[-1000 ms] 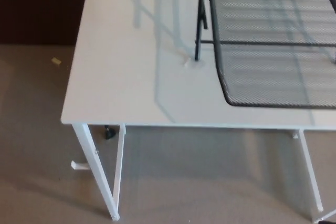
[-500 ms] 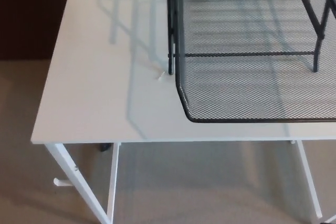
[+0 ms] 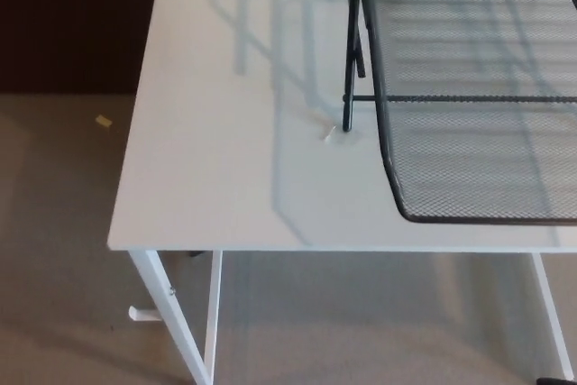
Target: The robot walk towards a table in front and then pushes a layer of a file tray back to its original position using its right hand
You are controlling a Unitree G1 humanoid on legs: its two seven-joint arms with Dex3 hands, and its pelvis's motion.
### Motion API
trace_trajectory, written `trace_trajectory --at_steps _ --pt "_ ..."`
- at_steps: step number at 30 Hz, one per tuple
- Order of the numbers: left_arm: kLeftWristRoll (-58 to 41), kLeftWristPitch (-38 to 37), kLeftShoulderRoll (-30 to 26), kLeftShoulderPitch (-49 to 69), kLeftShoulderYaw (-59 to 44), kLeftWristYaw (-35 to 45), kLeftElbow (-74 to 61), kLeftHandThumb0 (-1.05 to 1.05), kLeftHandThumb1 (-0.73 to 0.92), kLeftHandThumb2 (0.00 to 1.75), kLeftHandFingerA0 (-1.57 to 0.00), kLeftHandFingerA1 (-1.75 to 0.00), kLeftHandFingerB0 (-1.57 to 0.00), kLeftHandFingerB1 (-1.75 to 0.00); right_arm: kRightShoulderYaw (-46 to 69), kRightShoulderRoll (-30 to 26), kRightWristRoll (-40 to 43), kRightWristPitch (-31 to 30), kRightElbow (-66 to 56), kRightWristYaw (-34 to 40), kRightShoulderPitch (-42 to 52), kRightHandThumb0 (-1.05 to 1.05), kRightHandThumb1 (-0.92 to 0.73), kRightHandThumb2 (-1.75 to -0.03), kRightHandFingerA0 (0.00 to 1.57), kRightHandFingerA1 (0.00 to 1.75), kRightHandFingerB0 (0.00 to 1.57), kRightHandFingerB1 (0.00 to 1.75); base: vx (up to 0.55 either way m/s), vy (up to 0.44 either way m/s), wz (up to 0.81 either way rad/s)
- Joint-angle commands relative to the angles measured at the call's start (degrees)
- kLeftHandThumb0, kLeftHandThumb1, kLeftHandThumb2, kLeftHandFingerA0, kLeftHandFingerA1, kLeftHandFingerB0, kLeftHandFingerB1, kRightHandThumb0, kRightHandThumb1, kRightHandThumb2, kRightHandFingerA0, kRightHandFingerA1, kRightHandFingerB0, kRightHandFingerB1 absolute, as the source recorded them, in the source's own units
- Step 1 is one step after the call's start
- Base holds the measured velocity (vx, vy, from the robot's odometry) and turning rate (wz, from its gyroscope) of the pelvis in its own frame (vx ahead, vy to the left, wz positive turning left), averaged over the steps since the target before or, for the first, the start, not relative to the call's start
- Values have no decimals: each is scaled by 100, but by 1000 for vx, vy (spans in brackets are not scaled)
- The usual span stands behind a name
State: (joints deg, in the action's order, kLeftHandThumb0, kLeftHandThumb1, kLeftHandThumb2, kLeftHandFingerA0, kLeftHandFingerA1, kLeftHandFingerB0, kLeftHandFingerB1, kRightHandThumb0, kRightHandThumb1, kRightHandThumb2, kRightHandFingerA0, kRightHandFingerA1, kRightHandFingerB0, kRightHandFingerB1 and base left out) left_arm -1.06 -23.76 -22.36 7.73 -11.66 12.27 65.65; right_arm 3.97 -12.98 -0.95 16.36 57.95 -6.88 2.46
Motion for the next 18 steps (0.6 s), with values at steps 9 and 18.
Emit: trace_trajectory --at_steps 9,18 --pt "-67 -65 -12 53 -51 34 65 -34 46 66 -45 -50 -36 -43 -80 -51 -88 -119 -266 -23 116 -24 -58 -57 50 44 36 37 5 -8 1" --pt "-86 -31 -10 -74 -139 35 128 -27 53 56 -50 -43 -39 -36 -182 -71 -203 -104 -106 52 -124 -25 -57 -57 49 42 36 37 0 0 0"
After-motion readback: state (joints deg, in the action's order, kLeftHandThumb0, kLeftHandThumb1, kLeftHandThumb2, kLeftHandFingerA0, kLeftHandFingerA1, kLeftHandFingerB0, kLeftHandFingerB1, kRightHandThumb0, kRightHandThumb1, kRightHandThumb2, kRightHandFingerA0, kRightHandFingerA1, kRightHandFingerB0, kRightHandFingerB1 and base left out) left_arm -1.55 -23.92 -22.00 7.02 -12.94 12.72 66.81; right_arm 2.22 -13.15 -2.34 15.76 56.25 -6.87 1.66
